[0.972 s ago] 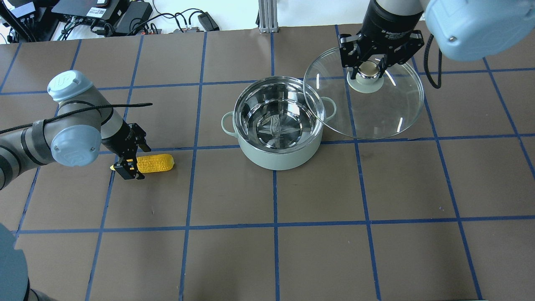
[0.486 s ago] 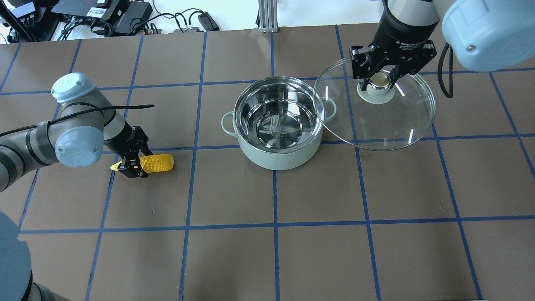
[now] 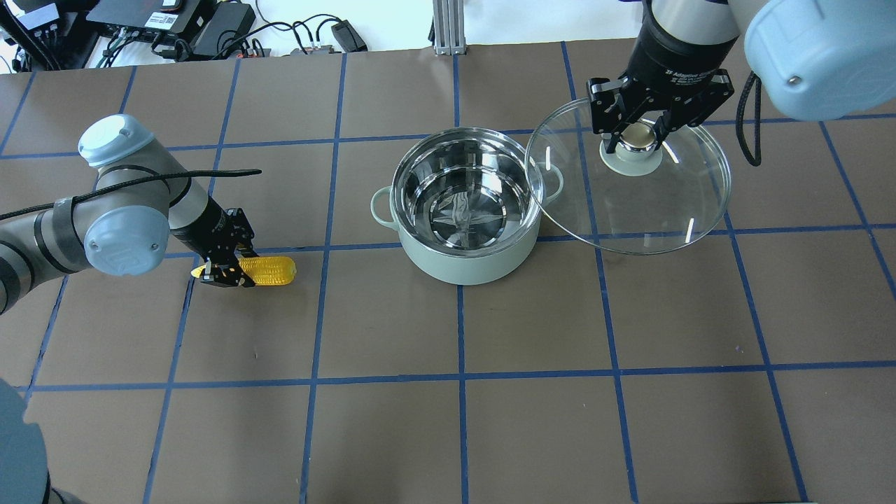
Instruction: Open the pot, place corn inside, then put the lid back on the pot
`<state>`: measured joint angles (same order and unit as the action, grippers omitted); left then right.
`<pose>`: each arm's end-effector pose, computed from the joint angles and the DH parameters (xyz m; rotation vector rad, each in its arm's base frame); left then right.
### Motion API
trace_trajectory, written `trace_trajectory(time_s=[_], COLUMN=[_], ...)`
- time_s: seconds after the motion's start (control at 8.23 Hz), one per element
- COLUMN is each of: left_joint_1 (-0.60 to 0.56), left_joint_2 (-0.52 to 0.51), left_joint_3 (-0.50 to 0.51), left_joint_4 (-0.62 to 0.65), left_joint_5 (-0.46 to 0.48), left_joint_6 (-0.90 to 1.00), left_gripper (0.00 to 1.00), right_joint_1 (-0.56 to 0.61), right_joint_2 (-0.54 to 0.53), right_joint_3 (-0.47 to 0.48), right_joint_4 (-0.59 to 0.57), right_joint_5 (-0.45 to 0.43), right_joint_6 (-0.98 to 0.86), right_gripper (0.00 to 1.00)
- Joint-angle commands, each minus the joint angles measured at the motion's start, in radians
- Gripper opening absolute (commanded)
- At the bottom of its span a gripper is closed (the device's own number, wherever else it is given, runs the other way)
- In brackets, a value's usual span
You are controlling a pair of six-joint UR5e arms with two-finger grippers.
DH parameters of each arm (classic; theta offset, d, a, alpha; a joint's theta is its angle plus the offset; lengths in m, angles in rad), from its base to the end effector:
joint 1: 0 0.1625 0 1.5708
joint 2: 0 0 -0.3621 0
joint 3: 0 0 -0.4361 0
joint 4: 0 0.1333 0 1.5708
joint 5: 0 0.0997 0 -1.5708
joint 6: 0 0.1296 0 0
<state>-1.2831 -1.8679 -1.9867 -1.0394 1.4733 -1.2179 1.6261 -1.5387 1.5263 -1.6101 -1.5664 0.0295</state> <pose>0.0050 -0.5310 0.0786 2.1429 -2.2671 -0.3221 0.1643 -0.5457 0.4055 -0.0406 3.1337 -0.0807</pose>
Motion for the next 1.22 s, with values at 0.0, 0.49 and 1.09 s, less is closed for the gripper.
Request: trace_trajectory(time_s=[0.0, 0.49, 1.09], left_joint_1=[-0.005, -0.166, -0.442], left_joint_2=[0.097, 0.161, 0.116], left_joint_3=[0.017, 0.266, 0.483], left_joint_4=[-0.091, -0.448, -0.455], left_joint_5=[-0.002, -0.008, -0.068], left_joint_6=[-0.018, -0.196, -0.601], left_gripper=[0.0, 0.0, 0.0], right_joint_1=[0.0, 0.0, 0.001], right_joint_2=[-0.001, -0.001, -0.001], right_joint_3=[0.0, 0.0, 0.0], right_joint_4=[-0.004, -0.004, -0.007], right_joint_5=[0.0, 0.0, 0.0], right_joint_6=[0.0, 0.0, 0.003], right_gripper=[0.16, 0.16, 0.17])
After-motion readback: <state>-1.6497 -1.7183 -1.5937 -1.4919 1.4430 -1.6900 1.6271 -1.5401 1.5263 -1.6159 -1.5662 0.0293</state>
